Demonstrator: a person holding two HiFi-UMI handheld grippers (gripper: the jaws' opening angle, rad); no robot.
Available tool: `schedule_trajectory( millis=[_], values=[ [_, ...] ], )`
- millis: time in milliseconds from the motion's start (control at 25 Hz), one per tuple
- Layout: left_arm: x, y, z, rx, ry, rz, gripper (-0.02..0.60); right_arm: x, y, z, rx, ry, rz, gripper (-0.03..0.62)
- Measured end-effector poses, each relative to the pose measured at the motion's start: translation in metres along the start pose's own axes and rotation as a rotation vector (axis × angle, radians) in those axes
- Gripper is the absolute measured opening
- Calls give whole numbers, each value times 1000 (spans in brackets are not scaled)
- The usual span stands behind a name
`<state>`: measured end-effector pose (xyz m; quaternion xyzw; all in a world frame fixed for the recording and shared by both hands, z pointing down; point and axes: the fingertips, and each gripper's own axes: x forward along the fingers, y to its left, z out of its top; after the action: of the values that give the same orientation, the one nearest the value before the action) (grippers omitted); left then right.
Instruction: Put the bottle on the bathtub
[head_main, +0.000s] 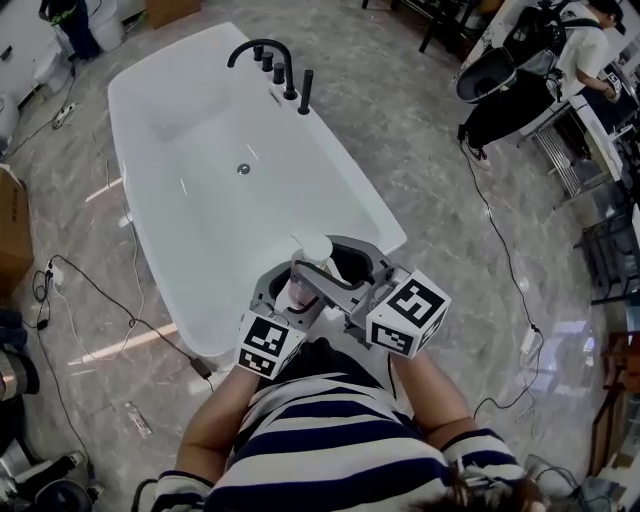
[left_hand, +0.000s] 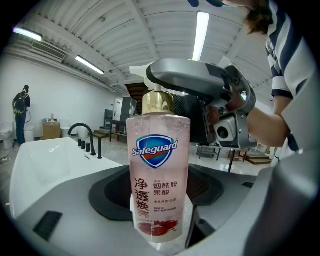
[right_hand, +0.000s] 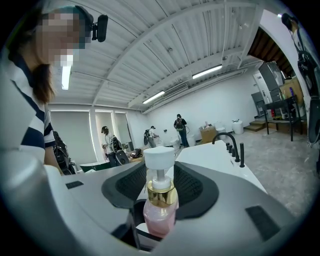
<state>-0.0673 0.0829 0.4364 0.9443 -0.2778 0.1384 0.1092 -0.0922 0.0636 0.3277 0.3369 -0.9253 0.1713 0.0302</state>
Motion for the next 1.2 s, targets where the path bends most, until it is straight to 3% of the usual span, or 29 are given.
schedule_trajectory(
  millis=[280, 560, 1200],
  values=[
    [15, 14, -2, 2, 8, -33, 308, 9, -23, 0, 20, 20, -48, 184],
    [36, 28, 7, -14, 21, -28, 310, 17, -51, 10, 23, 19, -44, 184],
    [140, 73, 28, -46, 46, 90, 310, 25, -162, 33, 6, 72, 53, 186]
  ],
)
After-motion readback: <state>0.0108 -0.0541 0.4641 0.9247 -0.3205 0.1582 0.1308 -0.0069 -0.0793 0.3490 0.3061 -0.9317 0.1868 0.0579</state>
